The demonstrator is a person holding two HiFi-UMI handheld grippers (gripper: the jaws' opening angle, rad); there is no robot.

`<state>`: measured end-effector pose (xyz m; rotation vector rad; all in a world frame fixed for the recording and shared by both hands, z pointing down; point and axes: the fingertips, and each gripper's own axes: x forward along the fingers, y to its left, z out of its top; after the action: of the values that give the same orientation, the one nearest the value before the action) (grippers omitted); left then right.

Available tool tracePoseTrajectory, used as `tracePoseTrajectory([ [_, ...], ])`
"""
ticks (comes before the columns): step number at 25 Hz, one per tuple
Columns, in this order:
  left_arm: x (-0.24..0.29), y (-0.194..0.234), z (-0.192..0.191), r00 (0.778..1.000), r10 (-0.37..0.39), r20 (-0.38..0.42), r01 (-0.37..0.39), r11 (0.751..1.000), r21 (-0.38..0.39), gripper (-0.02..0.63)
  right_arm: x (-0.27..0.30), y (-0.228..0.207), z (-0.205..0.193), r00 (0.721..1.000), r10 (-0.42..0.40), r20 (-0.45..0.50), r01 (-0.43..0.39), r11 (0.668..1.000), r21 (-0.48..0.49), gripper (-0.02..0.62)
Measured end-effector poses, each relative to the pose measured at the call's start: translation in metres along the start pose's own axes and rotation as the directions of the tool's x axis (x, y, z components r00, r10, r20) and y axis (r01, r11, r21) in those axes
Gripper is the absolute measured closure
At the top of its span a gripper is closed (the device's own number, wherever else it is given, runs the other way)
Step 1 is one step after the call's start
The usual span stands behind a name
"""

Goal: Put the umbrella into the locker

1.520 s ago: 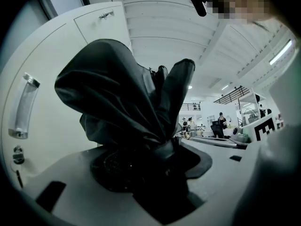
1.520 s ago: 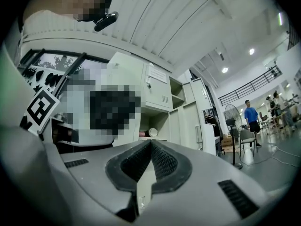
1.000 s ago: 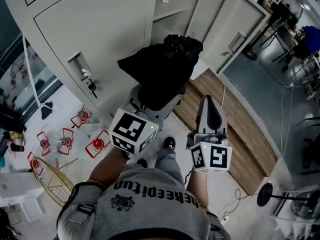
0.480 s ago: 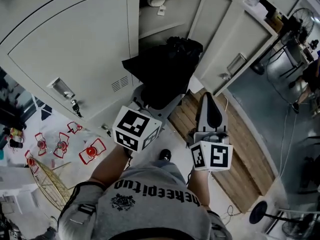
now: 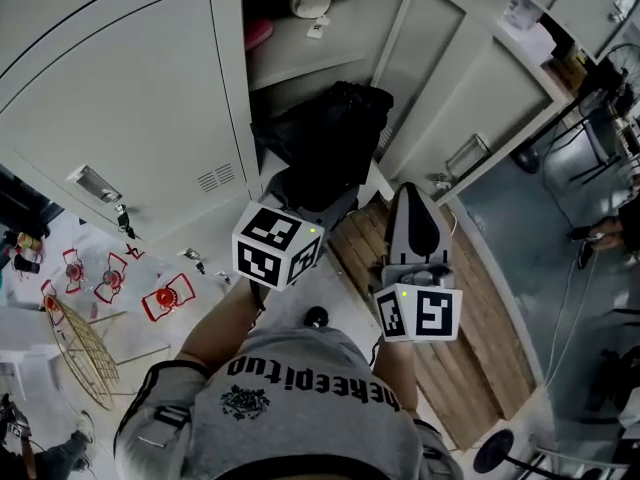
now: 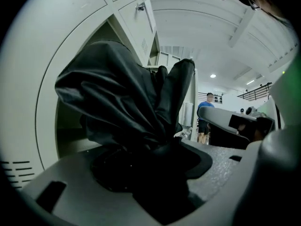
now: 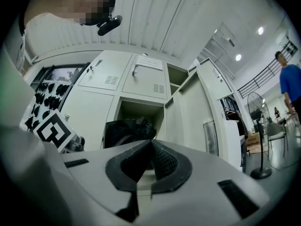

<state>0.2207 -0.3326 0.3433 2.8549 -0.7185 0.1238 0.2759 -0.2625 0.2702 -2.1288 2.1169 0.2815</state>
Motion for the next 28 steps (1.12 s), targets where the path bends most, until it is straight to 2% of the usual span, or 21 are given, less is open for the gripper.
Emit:
tracePoseTrajectory([
  [7, 0.031, 0.016, -0.019, 0.996, 0.065, -0.056, -0.069, 0.995, -0.068, 0.345, 0.016, -0.013, -0.005, 0.997, 0.078, 0.002, -0.078, 0.997, 0.012, 0.593],
  [19, 0.068, 0.044, -0.047, 0.978, 0.143, -0.150, -0.169, 0.969, -0.179, 0.345, 0.022, -0.027, -0.005, 0.985, 0.170, 0.025, -0.170, 0.985, 0.034, 0.592],
  [28, 0.083, 0.073, -0.061, 0.949, 0.223, -0.224, -0.270, 0.940, -0.209, 0.345, 0.020, -0.030, -0.007, 0.977, 0.212, 0.032, -0.213, 0.976, 0.040, 0.592],
])
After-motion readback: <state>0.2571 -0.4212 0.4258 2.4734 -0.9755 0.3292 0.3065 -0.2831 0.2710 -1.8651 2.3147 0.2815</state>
